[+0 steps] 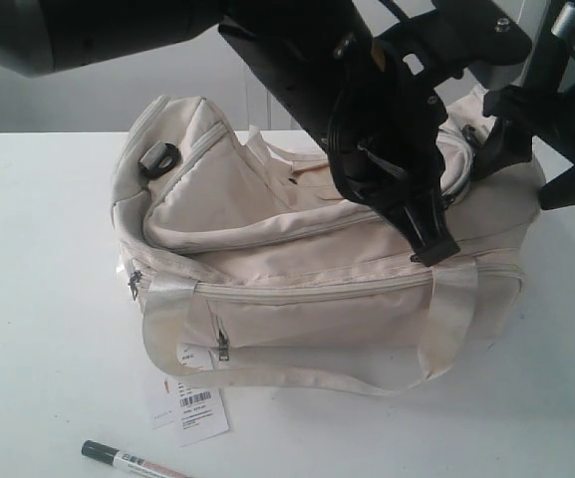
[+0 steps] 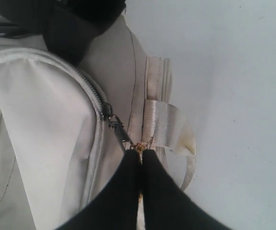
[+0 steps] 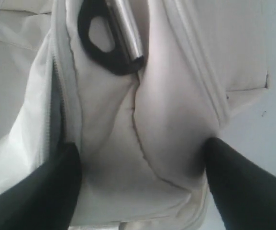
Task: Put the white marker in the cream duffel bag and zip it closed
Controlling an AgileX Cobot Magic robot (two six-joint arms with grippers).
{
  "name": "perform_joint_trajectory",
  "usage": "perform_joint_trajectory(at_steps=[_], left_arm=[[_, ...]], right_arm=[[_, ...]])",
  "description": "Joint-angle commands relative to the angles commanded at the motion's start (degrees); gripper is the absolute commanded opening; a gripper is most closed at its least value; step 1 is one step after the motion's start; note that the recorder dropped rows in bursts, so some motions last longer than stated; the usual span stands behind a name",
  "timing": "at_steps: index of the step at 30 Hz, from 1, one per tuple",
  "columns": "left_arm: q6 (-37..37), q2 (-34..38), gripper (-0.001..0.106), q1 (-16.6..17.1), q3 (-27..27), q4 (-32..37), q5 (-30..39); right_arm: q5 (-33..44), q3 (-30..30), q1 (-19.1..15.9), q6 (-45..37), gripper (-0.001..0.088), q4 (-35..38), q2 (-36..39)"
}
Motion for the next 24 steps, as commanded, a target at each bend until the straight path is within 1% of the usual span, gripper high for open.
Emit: perform_joint_trajectory(at_steps=[1,3,4,5,6,13,21,24], left_arm=[[0.0,0.0,0.0,0.0,0.0,0.0,0.0],[0.0,0.0,0.0,0.0,0.0,0.0,0.0],[0.0,0.0,0.0,0.0,0.0,0.0,0.0],[0.0,0.0,0.0,0.0,0.0,0.0,0.0],[-0.2,0.0,0.0,0.0,0.0,0.0,0.0],[-0.8,-0.1,0.0,0.0,0.0,0.0,0.4],[-0.8,-0.1,0.0,0.0,0.0,1.6,5.9],[-1.1,-0.4,0.0,0.0,0.0,2.5,7.0]], right_arm=[[0.2,0.0,0.0,0.0,0.0424,0.0,0.0],[1.0,0.0,0.0,0.0,0.0201,0.0,0.0],[1.0,0.0,0.0,0.0,0.0133,0.0,0.0],[0.9,0.0,0.0,0.0,0.0034,0.0,0.0],[0.6,0.0,0.0,-0.1,0.0,0.0,0.0],[-0.5,0.0,0.0,0.5,0.0,0.0,0.0],[-1.8,0.0,0.0,0.5,0.0,-0.1,0.0],[-1.6,0.0,0.0,0.5,0.0,-0.1,0.0]])
